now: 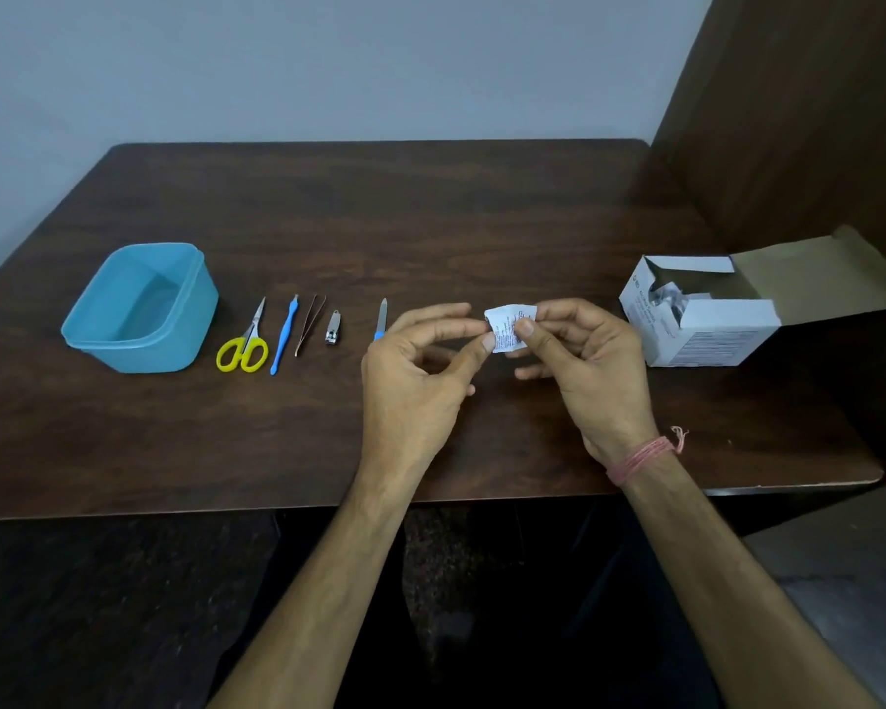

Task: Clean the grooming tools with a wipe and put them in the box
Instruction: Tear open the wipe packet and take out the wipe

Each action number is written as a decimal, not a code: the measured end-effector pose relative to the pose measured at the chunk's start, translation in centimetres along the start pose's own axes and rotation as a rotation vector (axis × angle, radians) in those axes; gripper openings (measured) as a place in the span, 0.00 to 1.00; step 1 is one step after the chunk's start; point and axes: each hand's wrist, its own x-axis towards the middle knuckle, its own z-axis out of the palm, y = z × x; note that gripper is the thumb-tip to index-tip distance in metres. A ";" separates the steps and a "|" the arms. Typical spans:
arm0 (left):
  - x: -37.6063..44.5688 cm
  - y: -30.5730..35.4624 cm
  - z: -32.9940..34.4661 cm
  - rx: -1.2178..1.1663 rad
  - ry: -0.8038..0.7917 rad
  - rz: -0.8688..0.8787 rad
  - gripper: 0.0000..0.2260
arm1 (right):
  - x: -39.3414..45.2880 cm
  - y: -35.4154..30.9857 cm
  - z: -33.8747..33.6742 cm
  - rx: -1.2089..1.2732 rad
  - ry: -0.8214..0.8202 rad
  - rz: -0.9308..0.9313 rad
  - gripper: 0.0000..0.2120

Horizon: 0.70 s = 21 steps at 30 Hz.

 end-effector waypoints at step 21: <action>-0.1 -0.1 0.0 0.003 0.022 0.013 0.05 | -0.3 -0.1 -0.1 -0.028 -0.036 -0.003 0.05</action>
